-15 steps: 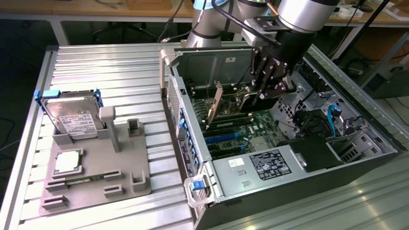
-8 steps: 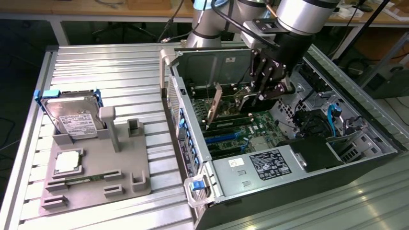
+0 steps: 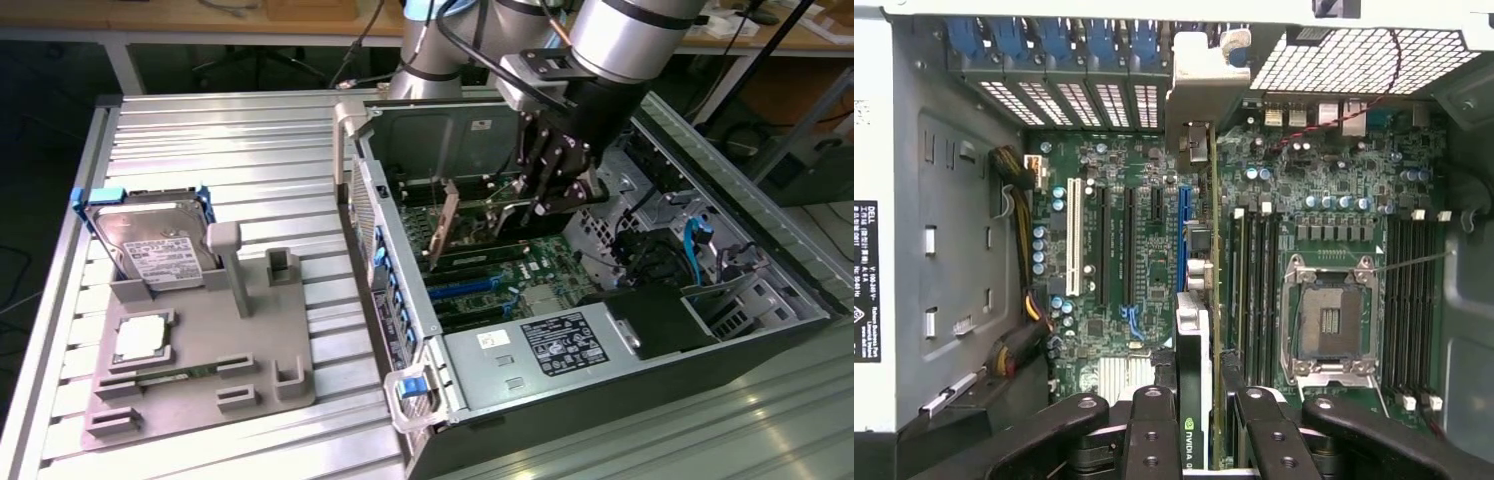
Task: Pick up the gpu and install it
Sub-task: 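Insert the gpu into the slot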
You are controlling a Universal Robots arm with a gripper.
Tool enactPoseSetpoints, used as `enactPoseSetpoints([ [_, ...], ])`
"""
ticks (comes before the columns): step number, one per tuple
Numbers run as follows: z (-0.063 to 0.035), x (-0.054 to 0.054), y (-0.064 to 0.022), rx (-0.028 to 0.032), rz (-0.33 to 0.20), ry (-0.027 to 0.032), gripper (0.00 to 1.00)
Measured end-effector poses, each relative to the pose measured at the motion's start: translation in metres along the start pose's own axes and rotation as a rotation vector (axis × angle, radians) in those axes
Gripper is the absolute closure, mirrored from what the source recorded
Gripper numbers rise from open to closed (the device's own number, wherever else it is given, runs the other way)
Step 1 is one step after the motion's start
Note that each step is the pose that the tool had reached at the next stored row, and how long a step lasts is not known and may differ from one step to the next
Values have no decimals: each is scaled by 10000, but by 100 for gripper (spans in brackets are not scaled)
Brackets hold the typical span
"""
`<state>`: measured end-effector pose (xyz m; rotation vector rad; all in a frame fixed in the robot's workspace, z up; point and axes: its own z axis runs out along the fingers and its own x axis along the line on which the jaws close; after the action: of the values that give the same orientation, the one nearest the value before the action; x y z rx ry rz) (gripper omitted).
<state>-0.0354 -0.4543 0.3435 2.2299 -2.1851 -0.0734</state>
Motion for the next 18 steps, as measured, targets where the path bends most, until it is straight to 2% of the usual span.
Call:
enactPoseSetpoints([
  [18, 152, 4, 53, 0, -1, 0, 73],
])
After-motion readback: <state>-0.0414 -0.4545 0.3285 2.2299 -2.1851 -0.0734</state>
